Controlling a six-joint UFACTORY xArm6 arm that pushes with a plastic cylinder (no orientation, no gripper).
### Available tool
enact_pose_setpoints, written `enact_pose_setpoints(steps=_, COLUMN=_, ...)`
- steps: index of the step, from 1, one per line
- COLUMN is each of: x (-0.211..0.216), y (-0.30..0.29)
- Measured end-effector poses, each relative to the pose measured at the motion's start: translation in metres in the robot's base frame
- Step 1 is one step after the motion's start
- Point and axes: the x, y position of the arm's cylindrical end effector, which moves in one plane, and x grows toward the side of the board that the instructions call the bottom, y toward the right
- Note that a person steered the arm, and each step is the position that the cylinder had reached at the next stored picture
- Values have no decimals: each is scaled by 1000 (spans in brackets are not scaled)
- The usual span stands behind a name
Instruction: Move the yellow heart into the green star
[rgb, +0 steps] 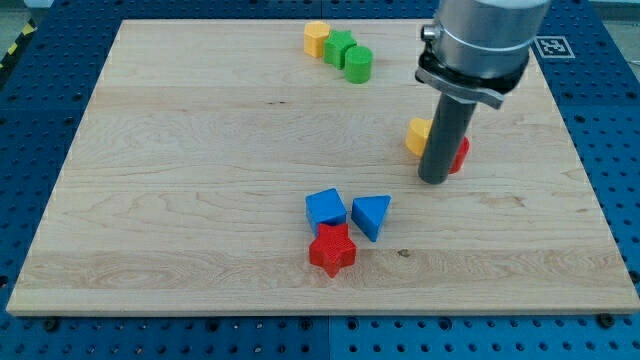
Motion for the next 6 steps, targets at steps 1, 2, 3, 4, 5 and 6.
enact_pose_setpoints(steps=1, x=-26, y=-6)
enact_pose_setpoints(steps=2, x=-49, y=-10)
enact_pose_setpoints(steps=3, x=-63, y=-9)
enact_pose_setpoints(steps=4, x=-63, y=6)
enact_pose_setpoints(steps=5, x=-66, y=17)
enact_pose_setpoints(steps=6, x=-83, y=8)
